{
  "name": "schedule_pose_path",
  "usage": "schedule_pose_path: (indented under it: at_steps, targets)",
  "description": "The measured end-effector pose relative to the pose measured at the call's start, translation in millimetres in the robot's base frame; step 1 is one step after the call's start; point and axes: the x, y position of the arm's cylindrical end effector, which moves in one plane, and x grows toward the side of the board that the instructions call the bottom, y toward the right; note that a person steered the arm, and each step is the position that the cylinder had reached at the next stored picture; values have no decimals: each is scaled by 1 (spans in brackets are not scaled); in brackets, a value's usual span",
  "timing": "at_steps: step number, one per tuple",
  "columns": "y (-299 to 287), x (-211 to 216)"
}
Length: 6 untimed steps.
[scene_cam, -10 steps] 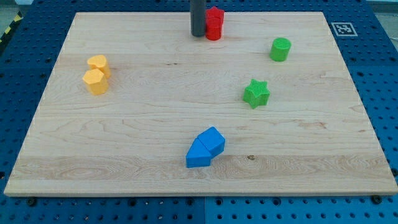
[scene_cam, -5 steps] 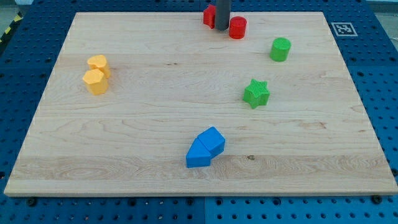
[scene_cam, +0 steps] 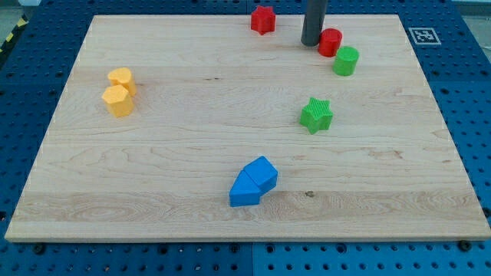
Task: Make a diagonal line with the red blocks and green circle
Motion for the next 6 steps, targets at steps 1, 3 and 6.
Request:
schedule_pose_path:
  at_steps: [1, 3, 6]
  targets:
    - [-21, 3]
    - [-138, -5]
    - [-159, -77]
